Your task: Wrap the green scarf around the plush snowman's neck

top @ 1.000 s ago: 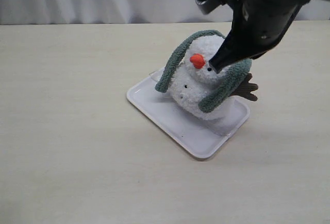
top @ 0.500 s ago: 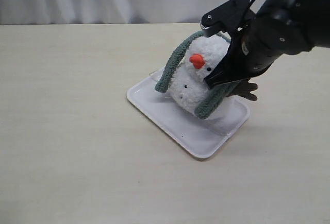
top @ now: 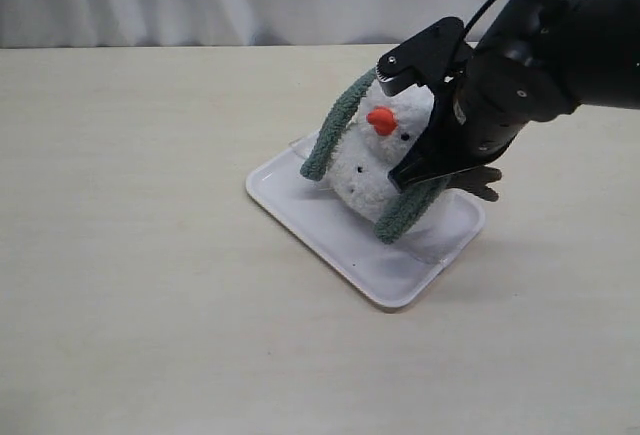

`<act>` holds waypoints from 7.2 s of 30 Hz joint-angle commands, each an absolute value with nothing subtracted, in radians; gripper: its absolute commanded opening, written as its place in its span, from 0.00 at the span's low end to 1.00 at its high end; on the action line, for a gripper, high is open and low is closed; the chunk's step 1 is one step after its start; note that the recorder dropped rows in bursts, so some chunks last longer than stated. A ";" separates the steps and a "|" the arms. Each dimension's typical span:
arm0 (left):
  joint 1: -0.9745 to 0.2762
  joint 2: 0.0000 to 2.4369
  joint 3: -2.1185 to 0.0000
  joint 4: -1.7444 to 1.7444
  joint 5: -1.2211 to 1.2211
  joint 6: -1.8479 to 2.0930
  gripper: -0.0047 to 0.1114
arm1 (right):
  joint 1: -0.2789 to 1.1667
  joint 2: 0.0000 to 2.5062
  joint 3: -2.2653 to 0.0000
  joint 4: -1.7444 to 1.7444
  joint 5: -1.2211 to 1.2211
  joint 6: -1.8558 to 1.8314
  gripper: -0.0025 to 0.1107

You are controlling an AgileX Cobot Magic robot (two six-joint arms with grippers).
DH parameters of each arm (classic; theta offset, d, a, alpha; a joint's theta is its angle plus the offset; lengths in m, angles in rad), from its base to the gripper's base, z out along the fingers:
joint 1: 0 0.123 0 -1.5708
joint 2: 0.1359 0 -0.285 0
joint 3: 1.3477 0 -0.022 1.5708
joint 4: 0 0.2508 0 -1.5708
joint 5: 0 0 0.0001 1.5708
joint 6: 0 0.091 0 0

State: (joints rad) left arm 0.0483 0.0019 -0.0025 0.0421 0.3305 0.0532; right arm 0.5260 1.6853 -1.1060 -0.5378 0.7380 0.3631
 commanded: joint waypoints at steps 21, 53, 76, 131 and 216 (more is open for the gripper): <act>0.052 0.000 0.000 0.042 0.323 0.051 0.04 | 0.526 1.489 -0.838 -0.255 0.496 -0.759 0.59; 0.052 0.000 0.000 0.042 0.323 0.051 0.04 | 0.526 1.424 -0.816 0.011 0.361 -0.252 0.30; 0.052 0.000 0.000 0.042 0.323 0.051 0.04 | 0.484 1.668 -0.708 -0.225 0.118 0.566 0.52; 0.052 0.000 0.000 0.042 0.323 0.051 0.04 | 0.637 1.775 -0.773 -0.120 -0.104 0.625 0.06; 0.052 0.000 0.000 0.042 0.323 0.051 0.04 | 0.559 2.019 -1.639 -0.659 0.793 0.496 0.06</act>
State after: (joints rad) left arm 0.0483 0.0019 -0.0025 0.0421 0.3305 0.0532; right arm 0.5658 2.0206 -1.6317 -0.7210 0.8021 0.5458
